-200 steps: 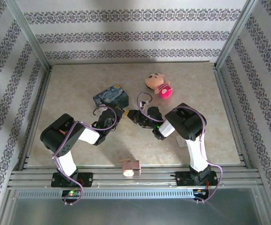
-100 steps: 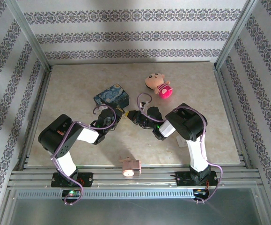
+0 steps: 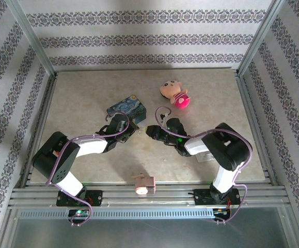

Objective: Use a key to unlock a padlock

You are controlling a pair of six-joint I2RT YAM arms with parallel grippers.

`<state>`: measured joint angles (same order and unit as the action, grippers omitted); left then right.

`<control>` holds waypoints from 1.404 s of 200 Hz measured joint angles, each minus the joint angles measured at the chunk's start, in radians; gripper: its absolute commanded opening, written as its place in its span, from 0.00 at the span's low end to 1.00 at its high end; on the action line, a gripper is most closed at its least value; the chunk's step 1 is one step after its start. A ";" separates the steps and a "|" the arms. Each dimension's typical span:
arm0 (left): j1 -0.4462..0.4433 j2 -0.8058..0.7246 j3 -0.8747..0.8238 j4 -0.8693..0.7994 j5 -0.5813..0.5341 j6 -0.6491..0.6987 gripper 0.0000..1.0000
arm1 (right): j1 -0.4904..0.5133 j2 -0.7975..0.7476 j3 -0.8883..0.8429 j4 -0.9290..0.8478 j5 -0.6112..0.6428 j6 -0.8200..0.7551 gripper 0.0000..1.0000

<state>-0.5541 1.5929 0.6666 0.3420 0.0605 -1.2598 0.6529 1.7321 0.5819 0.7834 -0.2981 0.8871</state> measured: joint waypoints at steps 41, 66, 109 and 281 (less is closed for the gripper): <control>0.000 -0.005 0.032 -0.097 0.051 0.024 0.00 | 0.138 -0.172 0.098 -0.381 0.188 -0.237 0.19; 0.000 -0.011 0.053 -0.156 0.078 0.042 0.00 | 0.190 -0.193 0.161 -0.521 0.276 -0.346 0.19; 0.000 -0.012 0.067 -0.197 0.120 0.053 0.00 | 0.240 -0.156 0.215 -0.641 0.351 -0.448 0.20; 0.000 0.002 0.092 -0.234 0.186 0.075 0.00 | 0.266 0.030 0.390 -0.781 0.400 -0.595 0.36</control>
<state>-0.5541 1.5944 0.7589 0.1081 0.2462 -1.1847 0.9192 1.7622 0.9718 0.0025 0.1020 0.2924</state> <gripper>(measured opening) 0.093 0.362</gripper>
